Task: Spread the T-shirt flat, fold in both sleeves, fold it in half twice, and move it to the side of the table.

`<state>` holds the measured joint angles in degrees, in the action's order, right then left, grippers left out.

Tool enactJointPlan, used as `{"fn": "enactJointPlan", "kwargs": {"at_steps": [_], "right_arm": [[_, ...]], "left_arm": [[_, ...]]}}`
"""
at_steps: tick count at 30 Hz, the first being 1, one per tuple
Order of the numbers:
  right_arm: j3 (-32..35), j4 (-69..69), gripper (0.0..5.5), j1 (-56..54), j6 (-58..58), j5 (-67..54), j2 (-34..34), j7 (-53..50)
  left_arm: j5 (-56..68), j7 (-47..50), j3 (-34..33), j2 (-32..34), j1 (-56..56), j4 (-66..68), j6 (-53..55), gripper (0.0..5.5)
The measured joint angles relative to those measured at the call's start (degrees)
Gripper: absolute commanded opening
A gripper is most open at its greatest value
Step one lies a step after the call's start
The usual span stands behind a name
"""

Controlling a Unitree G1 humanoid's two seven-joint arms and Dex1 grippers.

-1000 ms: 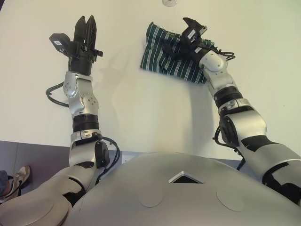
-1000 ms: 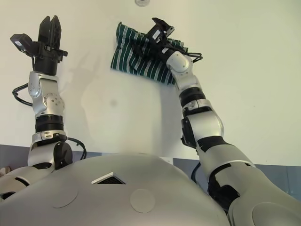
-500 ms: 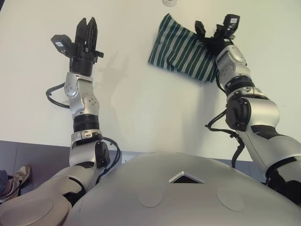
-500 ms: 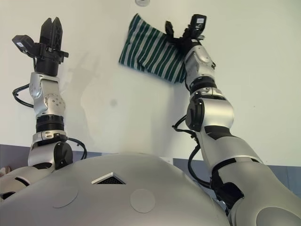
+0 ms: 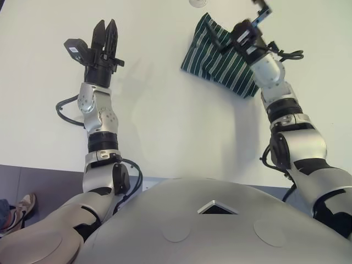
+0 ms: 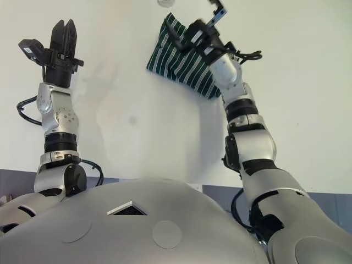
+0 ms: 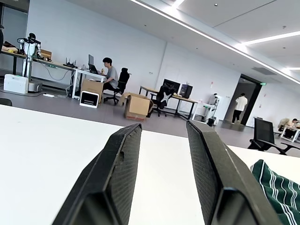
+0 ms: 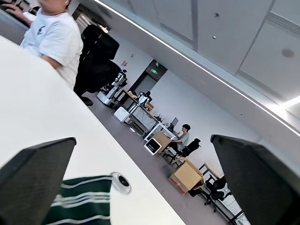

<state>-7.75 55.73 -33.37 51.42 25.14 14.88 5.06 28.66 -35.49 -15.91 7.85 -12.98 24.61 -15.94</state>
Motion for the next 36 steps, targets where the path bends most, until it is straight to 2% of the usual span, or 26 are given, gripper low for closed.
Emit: {"fn": "enactJointPlan", "kwargs": {"at_steps": [1,5,6,8,15,18,20,23,29,33,36], "right_arm": [[0.2,1.7,5.39,0.0,-2.0,-2.3,-0.1,2.0],[5.0,4.6,5.39,-0.2,-15.8,-17.0,-2.5,20.6],[5.2,5.6,5.39,-0.5,-19.3,-17.6,-2.3,21.2],[5.6,7.6,5.39,-1.2,-23.9,-18.2,-1.6,19.0],[18.7,14.0,5.39,-5.8,-37.0,-29.1,0.6,9.2],[24.0,16.4,5.39,-6.3,-40.2,-32.3,5.0,3.0],[26.6,16.9,5.39,-6.2,-42.2,-34.6,6.6,2.7],[29.0,17.1,5.39,-4.2,-43.3,-36.2,10.3,2.9],[28.8,17.6,5.39,0.8,-41.0,-34.8,17.2,1.9],[28.4,17.4,5.39,2.0,-37.3,-34.1,17.7,4.2],[27.3,13.1,5.39,2.5,-26.6,-33.7,14.7,4.4]], "left_arm": [[0.2,0.0,-0.1,-0.2,0.0,0.0,0.1,1.76],[2.3,-0.3,-1.3,-0.4,-0.4,-0.1,1.7,1.76],[2.2,-0.4,-1.3,-0.4,-0.4,0.1,1.6,1.76],[2.1,-0.7,-1.2,-0.4,-0.5,0.2,1.3,1.76],[2.1,-0.8,-1.4,-0.4,-1.0,1.8,0.8,1.76],[2.1,-0.8,-1.7,-0.4,-1.1,2.3,0.6,1.76],[3.6,-0.8,-2.4,-0.5,-1.2,1.7,2.4,1.76],[6.4,-0.6,-3.5,-0.7,-1.1,-1.0,5.1,1.76],[6.6,-0.2,-3.6,-0.9,-0.5,-2.9,5.7,1.76],[4.3,-0.1,-3.2,-0.9,-0.1,-2.7,3.8,1.76],[4.2,0.0,-3.3,-1.0,0.3,-2.9,2.9,1.76]]}}
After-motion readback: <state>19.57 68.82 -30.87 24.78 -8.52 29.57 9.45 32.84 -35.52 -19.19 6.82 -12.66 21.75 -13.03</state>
